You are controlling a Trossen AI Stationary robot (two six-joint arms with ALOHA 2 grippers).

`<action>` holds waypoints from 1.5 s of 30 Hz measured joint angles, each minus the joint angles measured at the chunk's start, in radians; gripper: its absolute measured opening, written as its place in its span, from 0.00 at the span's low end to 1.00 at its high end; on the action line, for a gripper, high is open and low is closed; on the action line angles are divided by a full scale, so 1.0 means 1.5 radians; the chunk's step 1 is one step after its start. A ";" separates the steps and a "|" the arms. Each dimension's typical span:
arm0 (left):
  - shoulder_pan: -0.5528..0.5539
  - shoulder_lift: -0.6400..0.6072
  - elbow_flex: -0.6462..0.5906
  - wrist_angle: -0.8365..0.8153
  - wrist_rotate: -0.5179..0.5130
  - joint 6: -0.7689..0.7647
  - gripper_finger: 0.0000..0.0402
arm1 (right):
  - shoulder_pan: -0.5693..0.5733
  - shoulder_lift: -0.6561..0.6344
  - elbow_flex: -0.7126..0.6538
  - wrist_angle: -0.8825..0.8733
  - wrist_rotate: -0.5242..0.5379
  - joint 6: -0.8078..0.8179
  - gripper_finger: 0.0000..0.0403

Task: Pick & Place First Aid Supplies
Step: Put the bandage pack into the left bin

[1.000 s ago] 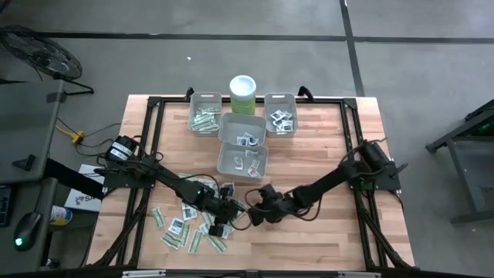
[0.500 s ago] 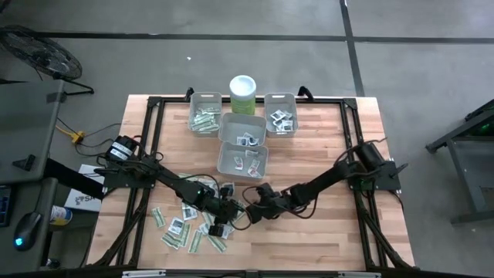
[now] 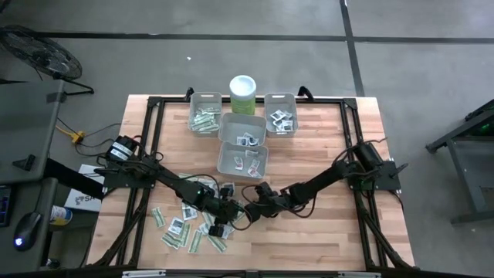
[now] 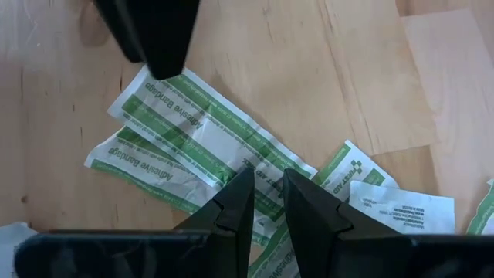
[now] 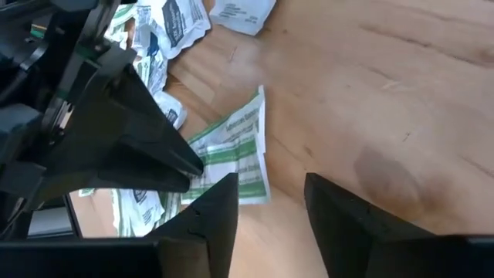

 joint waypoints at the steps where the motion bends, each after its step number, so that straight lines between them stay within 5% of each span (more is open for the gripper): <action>1: 0.000 0.000 0.000 0.000 0.000 0.000 0.18 | -0.002 0.000 0.000 -0.001 -0.005 -0.001 0.34; 21: 0.000 0.000 0.001 0.000 0.000 0.000 0.18 | -0.011 0.000 0.000 -0.010 -0.044 -0.005 0.01; 45: 0.001 -0.097 -0.002 -0.047 0.002 0.018 0.18 | -0.011 -0.001 0.001 -0.021 -0.047 -0.003 0.00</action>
